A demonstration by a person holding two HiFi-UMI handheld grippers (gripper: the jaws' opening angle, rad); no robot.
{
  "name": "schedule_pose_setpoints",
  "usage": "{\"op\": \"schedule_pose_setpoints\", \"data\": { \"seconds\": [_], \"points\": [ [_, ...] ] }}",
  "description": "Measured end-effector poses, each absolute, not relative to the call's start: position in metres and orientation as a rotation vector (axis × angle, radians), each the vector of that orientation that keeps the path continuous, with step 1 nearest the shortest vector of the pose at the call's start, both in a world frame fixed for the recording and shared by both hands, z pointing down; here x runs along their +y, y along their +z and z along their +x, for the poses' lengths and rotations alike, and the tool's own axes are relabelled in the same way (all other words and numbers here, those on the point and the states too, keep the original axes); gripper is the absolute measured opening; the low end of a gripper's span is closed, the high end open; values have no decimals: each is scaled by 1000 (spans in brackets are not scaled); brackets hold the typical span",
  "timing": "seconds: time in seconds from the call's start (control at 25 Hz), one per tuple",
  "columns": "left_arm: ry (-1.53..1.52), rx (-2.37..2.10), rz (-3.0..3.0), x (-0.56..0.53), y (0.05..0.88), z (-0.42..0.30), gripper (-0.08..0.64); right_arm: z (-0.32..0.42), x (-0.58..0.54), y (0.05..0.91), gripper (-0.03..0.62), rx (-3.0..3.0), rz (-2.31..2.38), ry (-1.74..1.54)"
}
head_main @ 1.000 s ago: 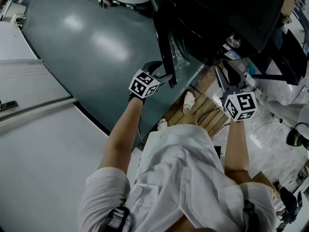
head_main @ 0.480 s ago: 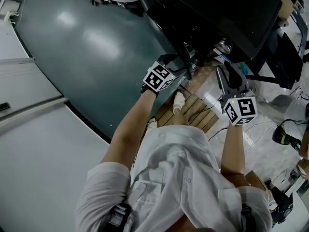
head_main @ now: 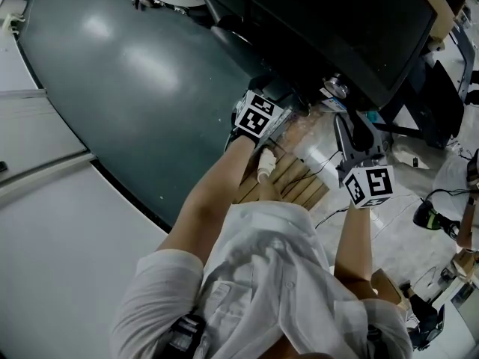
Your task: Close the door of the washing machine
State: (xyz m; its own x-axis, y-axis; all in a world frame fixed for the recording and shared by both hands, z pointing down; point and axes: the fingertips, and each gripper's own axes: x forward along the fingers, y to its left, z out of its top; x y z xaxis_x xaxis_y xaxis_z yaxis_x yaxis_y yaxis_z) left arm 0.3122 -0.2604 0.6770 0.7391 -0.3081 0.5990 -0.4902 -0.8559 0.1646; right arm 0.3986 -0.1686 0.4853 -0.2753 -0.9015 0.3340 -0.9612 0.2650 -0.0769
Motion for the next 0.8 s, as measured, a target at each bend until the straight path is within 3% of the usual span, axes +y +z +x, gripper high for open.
{"op": "schedule_pose_setpoints", "data": {
  "seconds": [0.8],
  "points": [
    [833, -831, 2483, -277, 679, 336, 298, 402, -206, 471, 146, -2387, 1668, 354]
  ]
}}
